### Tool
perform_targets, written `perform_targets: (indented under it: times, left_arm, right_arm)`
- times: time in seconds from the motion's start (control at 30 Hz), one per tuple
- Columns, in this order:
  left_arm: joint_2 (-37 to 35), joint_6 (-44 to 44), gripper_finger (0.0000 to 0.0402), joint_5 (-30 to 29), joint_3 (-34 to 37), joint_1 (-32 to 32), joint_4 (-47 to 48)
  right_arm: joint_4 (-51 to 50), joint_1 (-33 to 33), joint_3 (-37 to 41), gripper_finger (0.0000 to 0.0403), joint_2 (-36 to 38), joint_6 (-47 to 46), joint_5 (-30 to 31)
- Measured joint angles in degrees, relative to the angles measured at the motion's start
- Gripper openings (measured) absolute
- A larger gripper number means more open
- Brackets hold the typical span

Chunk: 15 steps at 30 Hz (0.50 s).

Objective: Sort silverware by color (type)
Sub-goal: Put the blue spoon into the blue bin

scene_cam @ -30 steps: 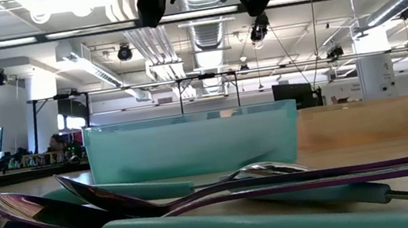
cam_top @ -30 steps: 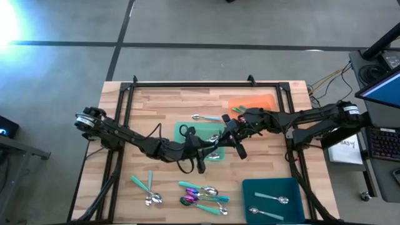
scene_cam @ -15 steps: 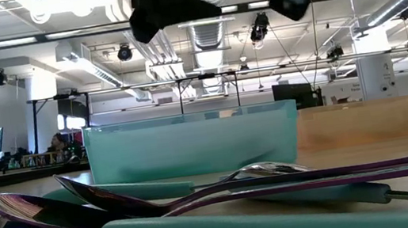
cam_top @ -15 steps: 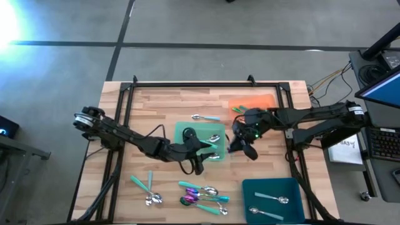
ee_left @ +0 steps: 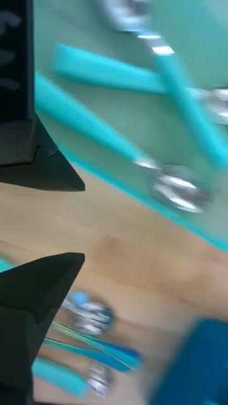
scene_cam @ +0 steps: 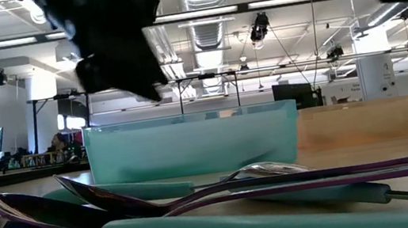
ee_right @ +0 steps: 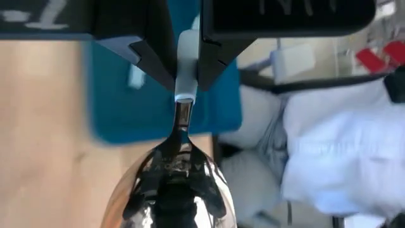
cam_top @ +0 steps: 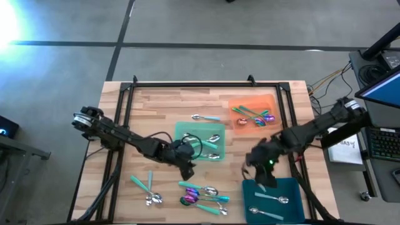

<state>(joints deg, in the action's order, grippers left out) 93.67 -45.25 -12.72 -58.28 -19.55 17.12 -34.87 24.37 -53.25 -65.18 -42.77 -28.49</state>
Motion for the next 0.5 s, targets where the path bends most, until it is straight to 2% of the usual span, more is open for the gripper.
perform_targets:
  times: [0.23,0.5]
  left_arm:
    - [-0.15,-8.98,0.0152,7.79,0.0,-2.81,13.82]
    - [-2.11,-16.1,0.0152,8.97,0.0,-7.16,21.81]
  right_arm:
    - [-0.4,9.67,0.09,0.0028,-2.02,-7.85,2.88]
    - [-1.98,14.27,0.17,0.0028,-9.71,-10.76,2.48]
